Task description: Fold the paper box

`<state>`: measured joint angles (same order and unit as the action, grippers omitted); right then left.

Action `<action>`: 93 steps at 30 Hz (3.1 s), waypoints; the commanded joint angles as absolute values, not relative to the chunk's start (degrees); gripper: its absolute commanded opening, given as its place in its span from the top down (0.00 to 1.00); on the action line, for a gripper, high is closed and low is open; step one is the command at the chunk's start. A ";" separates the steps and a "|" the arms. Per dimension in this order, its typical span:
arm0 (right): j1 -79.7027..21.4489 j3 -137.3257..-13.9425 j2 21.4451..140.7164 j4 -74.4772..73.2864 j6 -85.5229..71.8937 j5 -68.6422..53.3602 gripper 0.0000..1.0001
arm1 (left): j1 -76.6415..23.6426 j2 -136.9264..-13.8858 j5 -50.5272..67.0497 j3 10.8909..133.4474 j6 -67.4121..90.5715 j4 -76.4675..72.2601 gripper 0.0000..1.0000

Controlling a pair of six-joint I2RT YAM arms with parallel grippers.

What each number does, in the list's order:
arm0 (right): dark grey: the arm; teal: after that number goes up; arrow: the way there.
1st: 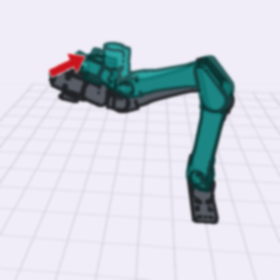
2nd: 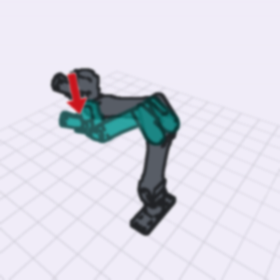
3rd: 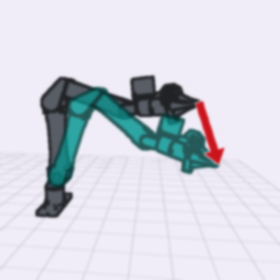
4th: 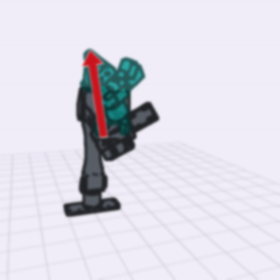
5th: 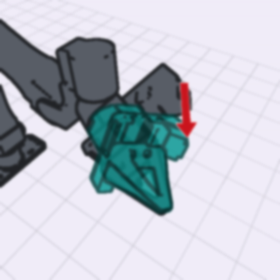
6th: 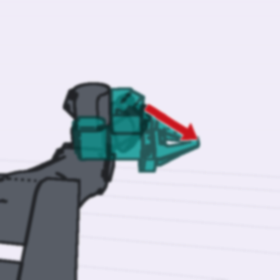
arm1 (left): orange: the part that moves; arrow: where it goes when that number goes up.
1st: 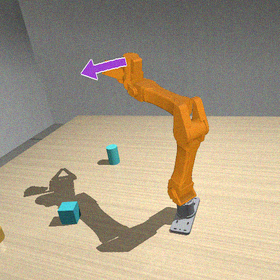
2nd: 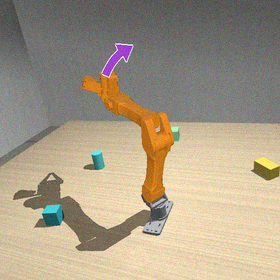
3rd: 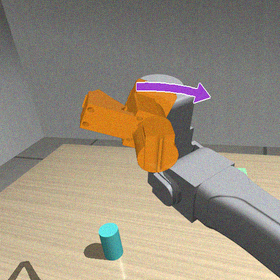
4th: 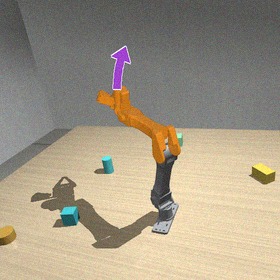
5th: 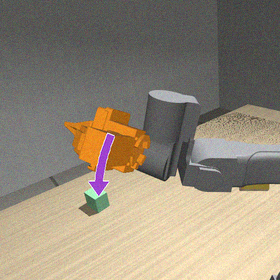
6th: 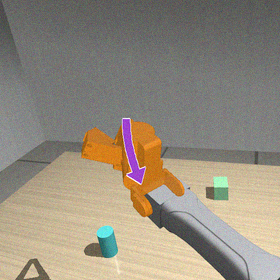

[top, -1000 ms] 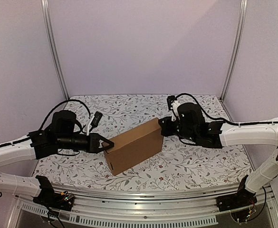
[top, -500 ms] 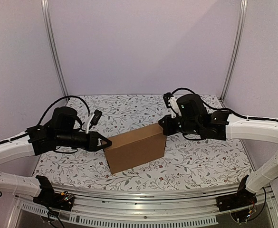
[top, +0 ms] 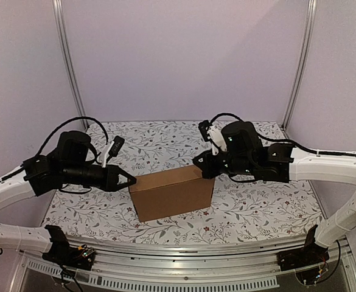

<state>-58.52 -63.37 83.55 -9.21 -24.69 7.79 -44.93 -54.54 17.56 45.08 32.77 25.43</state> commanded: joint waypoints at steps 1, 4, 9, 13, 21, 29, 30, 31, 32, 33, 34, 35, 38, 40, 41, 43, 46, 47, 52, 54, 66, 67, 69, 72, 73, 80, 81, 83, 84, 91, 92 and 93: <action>-58.82 -62.57 82.04 -9.76 -22.31 5.23 1.00 | -44.81 -50.52 16.71 46.44 32.69 27.46 1.00; -58.99 -60.10 78.89 -10.30 -20.85 2.41 1.00 | -44.82 -49.41 13.29 47.53 32.39 29.33 1.00; -60.11 -53.49 70.60 -11.42 -21.82 3.95 1.00 | -44.14 -52.47 5.98 51.99 29.31 32.41 1.00; -62.48 -48.58 67.10 -12.19 -26.14 7.35 1.00 | -41.49 -57.56 2.95 56.31 25.92 33.58 1.00; -64.35 -36.52 68.89 -4.84 -43.63 13.12 1.00 | -35.78 -69.60 9.06 59.49 24.20 30.57 1.00; -64.45 -33.91 80.16 11.35 -56.88 9.81 1.00 | -35.16 -78.56 14.24 61.11 23.81 30.05 1.00; -64.43 -33.70 82.60 14.93 -58.49 9.61 1.00 | -35.09 -79.02 14.71 61.02 23.81 29.94 1.00; -64.49 -33.60 84.45 17.25 -59.71 9.65 1.00 | -35.07 -79.56 15.34 61.00 23.82 29.82 1.00; -64.51 -33.63 85.78 19.27 -61.84 9.73 1.00 | -35.07 -79.93 16.46 61.00 23.92 29.74 1.00; -64.47 -33.66 87.98 21.69 -63.07 9.59 1.00 | -35.07 -80.20 17.43 61.00 24.05 29.64 1.00; -64.47 -33.78 89.34 23.73 -64.78 9.39 1.00 | -35.11 -80.32 18.39 61.00 24.08 29.44 1.00; -64.42 -34.02 91.20 25.88 -66.74 9.25 1.00 | -35.15 -80.41 19.24 60.93 24.16 29.30 1.00; -64.34 -34.68 96.81 33.16 -70.51 9.17 1.00 | -35.24 -80.51 21.60 60.86 23.90 29.28 1.00; -64.35 -35.66 100.12 36.61 -73.02 9.43 1.00 | -35.33 -80.36 22.46 60.50 23.88 29.44 1.00; -64.18 -36.32 101.28 38.12 -73.97 9.22 1.00 | -35.33 -80.29 22.62 60.27 23.86 29.38 1.00; -63.55 -37.97 103.88 40.19 -75.29 8.57 1.00 | -35.33 -80.01 22.76 59.60 24.09 29.44 1.00; -62.43 -40.50 107.33 42.13 -76.60 8.20 1.00 | -35.34 -79.24 22.72 58.55 24.27 29.09 1.00; -61.87 -41.32 108.47 42.18 -76.84 8.20 1.00 | -35.33 -79.01 22.62 58.23 24.39 28.90 1.00; -58.54 -45.88 112.71 43.13 -77.30 6.34 1.00 | -35.33 -78.58 22.68 56.29 25.12 27.98 1.00; -57.57 -48.00 114.37 43.03 -77.14 5.95 1.00 | -35.33 -78.13 22.59 55.64 25.57 27.49 1.00; -54.43 -57.84 120.69 40.13 -74.22 3.73 1.00 | -35.41 -76.67 23.90 54.38 29.04 22.90 1.00; -54.30 -57.86 120.74 39.83 -73.88 3.34 1.00 | -35.46 -76.83 24.29 54.52 29.41 22.24 1.00; -54.00 -57.01 120.25 39.08 -73.00 3.03 1.00 | -35.83 -77.30 25.28 55.02 29.98 21.05 1.00; -53.49 -54.93 119.32 38.20 -71.47 2.15 1.00 | -36.88 -78.47 25.94 56.11 30.61 19.86 1.00; -53.38 -54.06 118.93 38.11 -70.85 1.95 1.00 | -37.43 -79.10 26.19 56.65 30.65 19.56 1.00; -52.55 -49.43 114.91 35.62 -66.45 0.87 1.00 | -42.06 -84.54 26.67 60.29 32.06 15.58 1.00; -52.33 -48.43 114.49 35.60 -66.27 0.67 1.00 | -42.57 -85.42 26.71 60.78 32.30 15.10 1.00; -51.83 -45.28 112.79 35.69 -65.85 0.81 1.00 | -43.40 -87.11 26.57 61.67 32.46 14.29 1.00; -51.51 -43.52 111.98 35.69 -65.59 1.65 1.00 | -43.68 -87.85 26.46 61.84 32.58 13.78 1.00; -47.41 -32.38 104.75 35.25 -63.09 3.02 1.00 | -44.12 -91.90 27.15 61.96 33.52 10.28 1.00; -46.94 -30.99 102.81 34.65 -62.54 3.57 1.00 | -44.12 -92.01 26.97 61.96 33.39 10.21 1.00; -46.55 -29.92 101.57 33.31 -62.04 4.14 1.00 | -44.04 -92.02 26.49 61.96 33.11 10.31 1.00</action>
<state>-48.34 -34.50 106.17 37.01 -64.97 1.87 -43.59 -91.00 26.59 61.01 33.04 12.51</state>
